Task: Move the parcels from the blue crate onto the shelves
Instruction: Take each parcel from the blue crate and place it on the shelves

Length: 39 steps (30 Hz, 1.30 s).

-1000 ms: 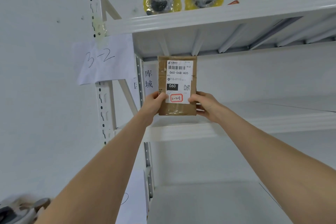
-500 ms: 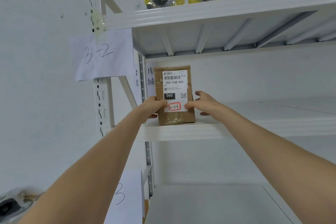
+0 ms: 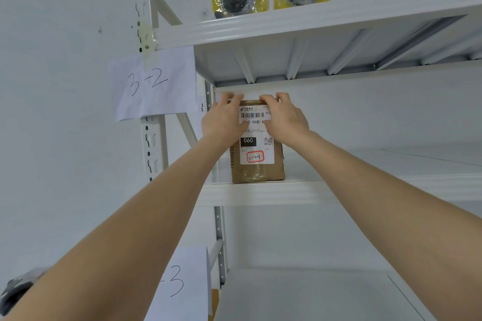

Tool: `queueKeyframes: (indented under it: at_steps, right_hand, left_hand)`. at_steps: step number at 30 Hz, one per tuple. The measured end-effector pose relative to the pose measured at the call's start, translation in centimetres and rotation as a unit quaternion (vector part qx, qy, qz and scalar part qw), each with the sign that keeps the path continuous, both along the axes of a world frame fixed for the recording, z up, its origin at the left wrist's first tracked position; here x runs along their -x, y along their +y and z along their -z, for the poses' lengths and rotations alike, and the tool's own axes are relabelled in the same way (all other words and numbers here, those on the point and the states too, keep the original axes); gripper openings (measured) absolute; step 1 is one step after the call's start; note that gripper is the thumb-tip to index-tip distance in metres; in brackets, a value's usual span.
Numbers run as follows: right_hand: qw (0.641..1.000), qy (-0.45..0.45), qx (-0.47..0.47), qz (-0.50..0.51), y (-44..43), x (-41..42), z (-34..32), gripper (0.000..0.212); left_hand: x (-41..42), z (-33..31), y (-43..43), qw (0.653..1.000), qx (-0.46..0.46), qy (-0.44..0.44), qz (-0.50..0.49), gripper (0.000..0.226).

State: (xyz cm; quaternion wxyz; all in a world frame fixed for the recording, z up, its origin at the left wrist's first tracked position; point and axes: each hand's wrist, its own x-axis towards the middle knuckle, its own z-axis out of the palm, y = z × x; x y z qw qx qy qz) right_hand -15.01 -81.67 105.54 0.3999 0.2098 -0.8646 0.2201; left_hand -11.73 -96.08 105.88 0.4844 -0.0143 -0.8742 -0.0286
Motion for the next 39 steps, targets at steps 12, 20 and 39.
queueKeyframes:
  at_steps: [12,20,39]
  right_hand:
    - [1.000,-0.006,0.011,0.022,-0.4,1.1,-0.4,0.053]
    - [1.000,0.002,0.019,0.025,-0.9,2.1,-0.1,0.049]
    - [0.999,-0.007,0.023,0.039,-1.8,4.4,0.2,0.054]
  left_hand:
    - [1.2,-0.1,0.5,1.000,0.002,-0.005,-0.010,0.047]
    - [2.8,0.2,0.0,1.000,-0.006,-0.005,0.000,0.044]
    - [6.0,0.4,-0.7,1.000,-0.004,0.000,0.012,0.042]
